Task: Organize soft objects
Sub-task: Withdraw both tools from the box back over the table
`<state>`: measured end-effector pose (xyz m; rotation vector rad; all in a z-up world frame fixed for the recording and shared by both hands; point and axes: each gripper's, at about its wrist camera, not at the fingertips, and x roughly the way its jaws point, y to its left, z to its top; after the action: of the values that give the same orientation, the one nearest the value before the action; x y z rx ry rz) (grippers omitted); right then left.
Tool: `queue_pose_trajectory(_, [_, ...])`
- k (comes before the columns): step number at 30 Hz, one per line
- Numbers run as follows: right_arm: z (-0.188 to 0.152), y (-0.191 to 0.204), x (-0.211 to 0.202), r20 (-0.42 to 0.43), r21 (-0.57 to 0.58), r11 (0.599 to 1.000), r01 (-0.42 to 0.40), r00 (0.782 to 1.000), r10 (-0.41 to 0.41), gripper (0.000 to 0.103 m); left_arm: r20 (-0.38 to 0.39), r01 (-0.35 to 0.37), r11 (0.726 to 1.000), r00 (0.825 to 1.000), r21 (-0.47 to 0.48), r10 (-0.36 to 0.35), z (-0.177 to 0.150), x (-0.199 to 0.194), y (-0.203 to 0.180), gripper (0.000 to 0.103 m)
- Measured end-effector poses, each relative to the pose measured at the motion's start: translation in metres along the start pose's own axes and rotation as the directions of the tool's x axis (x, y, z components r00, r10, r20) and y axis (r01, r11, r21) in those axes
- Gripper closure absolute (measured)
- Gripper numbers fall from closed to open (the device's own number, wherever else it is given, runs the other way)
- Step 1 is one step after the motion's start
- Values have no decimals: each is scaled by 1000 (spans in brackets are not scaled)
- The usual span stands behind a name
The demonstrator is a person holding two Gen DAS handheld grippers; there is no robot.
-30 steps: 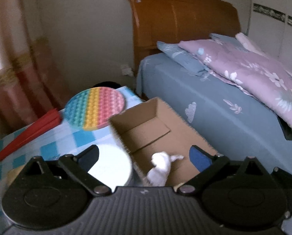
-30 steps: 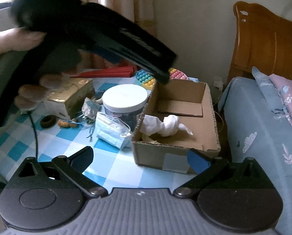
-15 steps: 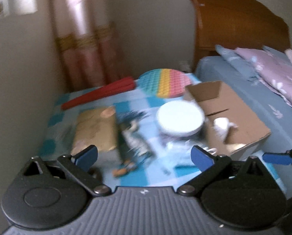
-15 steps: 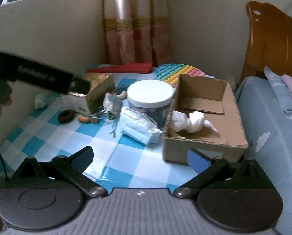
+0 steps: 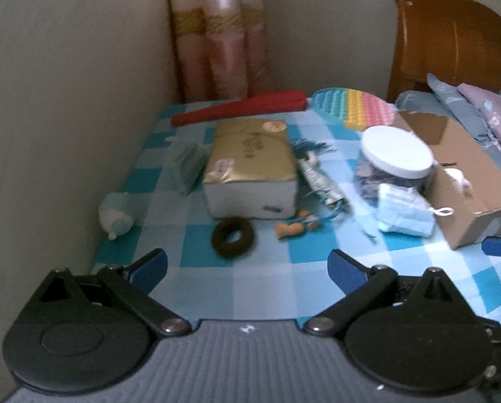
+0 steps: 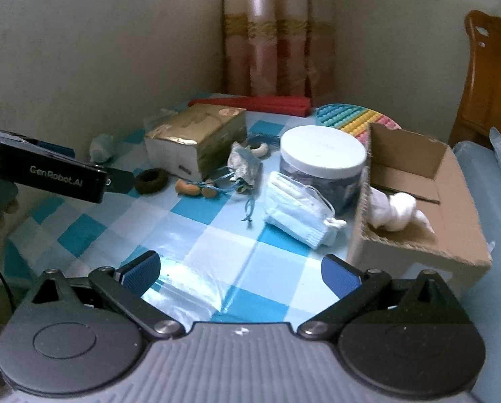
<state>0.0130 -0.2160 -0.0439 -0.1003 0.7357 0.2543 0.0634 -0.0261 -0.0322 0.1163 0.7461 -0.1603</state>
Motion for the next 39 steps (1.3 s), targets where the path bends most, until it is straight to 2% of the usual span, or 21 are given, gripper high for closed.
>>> queue_pose_trajectory(8, [22, 8, 35, 8, -51, 997, 59, 998, -58, 0, -30, -18, 999, 999, -51, 16, -10, 15, 28, 2])
queue_pose_trajectory(11, [33, 3, 54, 15, -18, 997, 81, 997, -80, 0, -35, -34, 998, 999, -54, 32, -12, 21, 35, 2])
queue_pose_trajectory(15, [44, -4, 78, 20, 50, 988, 149, 988, -150, 0, -38, -28, 998, 999, -54, 26, -13, 27, 39, 2])
queue_pose_trajectory(20, [46, -11, 97, -24, 70, 979, 190, 982, -188, 0, -47, -6, 999, 999, -46, 4, -14, 32, 39, 2])
queue_pose_trajectory(27, [41, -6, 102, -78, 65, 986, 151, 986, -146, 0, -57, 20, 999, 998, -50, -23, -16, 39, 41, 2])
queue_pose_trajectory(33, [42, 9, 87, -110, 47, 998, 45, 993, -40, 0, -70, 27, 997, 997, -69, -31, -21, 40, 47, 2])
queue_pose_trajectory(35, [42, 13, 80, -81, 19, 999, 42, 996, -41, 0, -70, 30, 997, 997, -73, -35, -23, 39, 49, 2])
queue_pose_trajectory(39, [47, 15, 79, -29, -42, 995, 89, 995, -90, 0, -65, 36, 997, 997, -75, -41, -23, 37, 49, 2])
